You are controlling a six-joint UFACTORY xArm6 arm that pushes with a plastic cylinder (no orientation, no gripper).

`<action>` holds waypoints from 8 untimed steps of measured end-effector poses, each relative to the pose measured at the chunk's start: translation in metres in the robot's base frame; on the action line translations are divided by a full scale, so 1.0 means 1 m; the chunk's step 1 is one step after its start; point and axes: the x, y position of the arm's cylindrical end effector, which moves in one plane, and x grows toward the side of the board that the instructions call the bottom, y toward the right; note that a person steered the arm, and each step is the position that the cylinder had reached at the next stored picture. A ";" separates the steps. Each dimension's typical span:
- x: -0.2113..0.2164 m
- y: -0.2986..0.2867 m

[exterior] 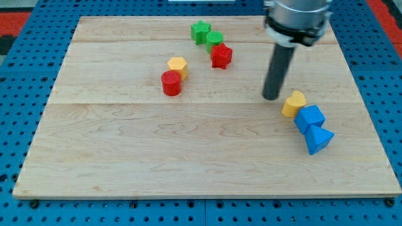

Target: Place the yellow hexagon horizontally right to the red circle

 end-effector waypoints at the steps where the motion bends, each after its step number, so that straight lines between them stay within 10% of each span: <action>1: -0.033 -0.064; 3: 0.055 -0.103; 5: -0.008 -0.247; 6: -0.074 -0.242; 8: -0.060 -0.067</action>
